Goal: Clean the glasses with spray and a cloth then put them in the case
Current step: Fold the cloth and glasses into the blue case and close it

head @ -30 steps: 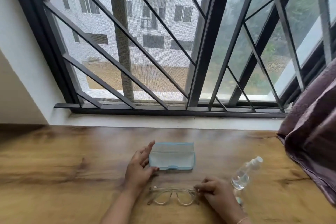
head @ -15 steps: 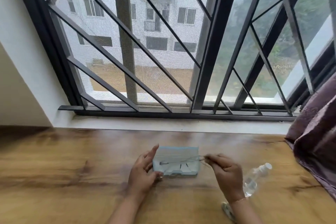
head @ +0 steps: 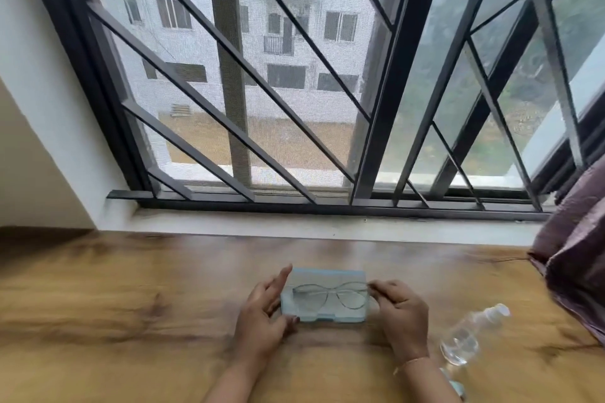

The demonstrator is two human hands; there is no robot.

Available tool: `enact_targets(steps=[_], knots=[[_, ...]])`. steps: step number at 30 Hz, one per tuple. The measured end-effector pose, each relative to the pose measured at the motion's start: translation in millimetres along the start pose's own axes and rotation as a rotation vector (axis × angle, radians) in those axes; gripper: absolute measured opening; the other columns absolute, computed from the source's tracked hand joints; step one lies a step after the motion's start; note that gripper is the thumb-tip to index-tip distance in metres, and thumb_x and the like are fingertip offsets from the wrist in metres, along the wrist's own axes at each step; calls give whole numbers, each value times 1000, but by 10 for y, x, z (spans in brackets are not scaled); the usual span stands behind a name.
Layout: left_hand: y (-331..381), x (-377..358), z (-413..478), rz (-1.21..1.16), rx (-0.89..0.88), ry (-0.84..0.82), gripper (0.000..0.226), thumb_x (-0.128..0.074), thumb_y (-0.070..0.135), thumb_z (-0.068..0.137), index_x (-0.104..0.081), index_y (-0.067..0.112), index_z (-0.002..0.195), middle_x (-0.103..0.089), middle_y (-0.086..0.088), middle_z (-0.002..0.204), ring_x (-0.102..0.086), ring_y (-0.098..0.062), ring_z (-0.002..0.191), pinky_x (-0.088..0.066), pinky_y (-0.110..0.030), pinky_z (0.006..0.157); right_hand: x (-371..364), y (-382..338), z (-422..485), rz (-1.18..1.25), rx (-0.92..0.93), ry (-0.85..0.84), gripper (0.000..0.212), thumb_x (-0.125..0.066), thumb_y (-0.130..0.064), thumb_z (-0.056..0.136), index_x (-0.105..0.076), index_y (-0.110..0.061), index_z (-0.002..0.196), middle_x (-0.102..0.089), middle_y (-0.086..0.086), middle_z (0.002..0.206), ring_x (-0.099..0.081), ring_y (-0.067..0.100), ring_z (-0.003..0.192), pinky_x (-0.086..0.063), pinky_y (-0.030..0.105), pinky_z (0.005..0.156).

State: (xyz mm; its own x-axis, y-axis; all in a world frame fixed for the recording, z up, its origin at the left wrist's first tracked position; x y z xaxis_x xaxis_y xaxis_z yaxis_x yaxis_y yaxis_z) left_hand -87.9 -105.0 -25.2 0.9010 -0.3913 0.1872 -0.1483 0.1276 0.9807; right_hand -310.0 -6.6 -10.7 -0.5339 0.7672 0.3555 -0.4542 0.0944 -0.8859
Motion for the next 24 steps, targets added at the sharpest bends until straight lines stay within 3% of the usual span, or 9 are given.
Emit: enact_targets(steps=[2,4,8,11,24], knots=[[-8,-8,-3,-5,12,-3,95,-62,-19,68,-46,60,119,-54,3,116,-58,0,107,-40,-18,99,-24,-9,25,-49,16,-29,26,-72,10,68,-76,-16,71,-68,-12,80,-63,4,71,-44,5,63],[-18,-8,0,-3,18,-4,96,-62,-19,67,-45,61,118,-54,3,116,-57,-2,109,-39,-19,100,-53,-20,33,-100,32,-75,20,-74,9,67,-76,-10,73,-64,-1,69,-61,7,73,-44,6,62],[-34,-1,12,43,5,-8,96,-64,-16,67,-44,60,121,-55,1,112,-57,-8,111,-39,-22,102,-94,-94,69,-211,28,-184,19,-71,7,70,-76,-9,80,-59,-5,68,-58,6,73,-41,2,60],[-19,-2,0,36,4,-7,95,-64,-17,67,-44,59,121,-55,2,112,-57,-4,109,-39,-20,101,-97,-145,89,-260,-2,-242,17,-70,4,72,-76,-9,82,-59,-1,68,-57,9,64,-41,3,59],[35,1,-25,33,-10,-7,91,-63,-15,71,-44,56,124,-55,3,115,-55,2,108,-38,-18,100,-93,-201,63,-390,-52,-373,20,-61,-5,84,-71,-6,101,-57,6,78,-51,3,67,-37,3,62]])
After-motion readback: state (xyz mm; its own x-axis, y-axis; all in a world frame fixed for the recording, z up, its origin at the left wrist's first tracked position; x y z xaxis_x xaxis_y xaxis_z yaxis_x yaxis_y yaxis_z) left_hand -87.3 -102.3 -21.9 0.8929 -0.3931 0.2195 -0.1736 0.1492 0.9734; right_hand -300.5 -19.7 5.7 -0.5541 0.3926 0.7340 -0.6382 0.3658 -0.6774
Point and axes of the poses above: each hand's wrist, its own z-axis towards the middle knuckle, its own x-axis out of the back of the hand, y = z × x, the point moved 5 cm from there along z, towards the middle knuckle
